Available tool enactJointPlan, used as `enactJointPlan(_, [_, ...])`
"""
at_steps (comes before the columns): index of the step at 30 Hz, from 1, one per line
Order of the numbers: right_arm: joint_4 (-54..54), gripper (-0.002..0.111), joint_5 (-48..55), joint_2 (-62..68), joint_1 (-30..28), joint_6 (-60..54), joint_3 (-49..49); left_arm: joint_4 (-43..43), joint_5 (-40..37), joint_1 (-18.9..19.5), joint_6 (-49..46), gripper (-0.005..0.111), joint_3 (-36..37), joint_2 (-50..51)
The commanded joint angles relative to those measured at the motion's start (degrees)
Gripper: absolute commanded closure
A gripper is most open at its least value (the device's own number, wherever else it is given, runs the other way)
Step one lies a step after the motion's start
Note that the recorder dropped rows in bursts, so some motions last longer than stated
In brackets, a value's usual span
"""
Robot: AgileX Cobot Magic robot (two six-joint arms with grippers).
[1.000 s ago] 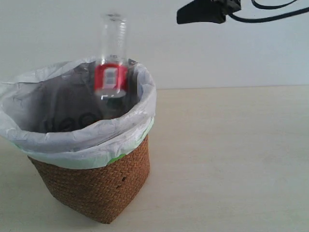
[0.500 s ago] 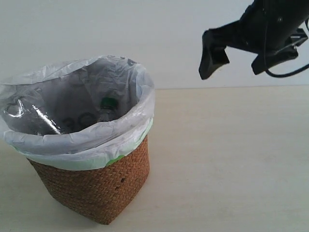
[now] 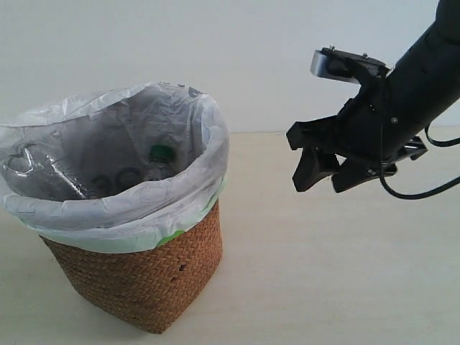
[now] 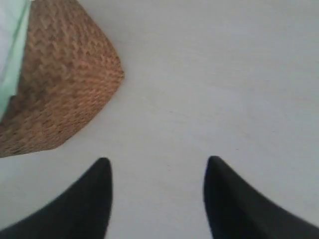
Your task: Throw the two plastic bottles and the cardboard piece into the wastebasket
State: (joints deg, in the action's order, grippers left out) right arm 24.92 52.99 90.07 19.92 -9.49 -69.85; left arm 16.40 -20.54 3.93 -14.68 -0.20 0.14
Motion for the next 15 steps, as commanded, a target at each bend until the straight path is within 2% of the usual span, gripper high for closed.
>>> enactJointPlan(1, [7.7,0.088,3.0,-1.1,0.0,-6.6,0.2,-0.3,0.0,0.2,-0.3,0.103,0.2,-0.1])
enactJointPlan(3, [9.0,0.106,4.7,-2.2,0.0,-6.8,0.2,-0.3,0.0,0.2,-0.3,0.103,0.2,-0.1])
enactJointPlan(4, [9.1,0.108,5.2,-3.1,0.0,-6.9,0.2,-0.3,0.0,0.2,-0.3,0.103,0.2,-0.1])
enactJointPlan(15, [8.1,0.108,5.5,-23.0,0.0,-6.4,0.2,-0.3,0.0,0.2,-0.3,0.103,0.2,-0.1])
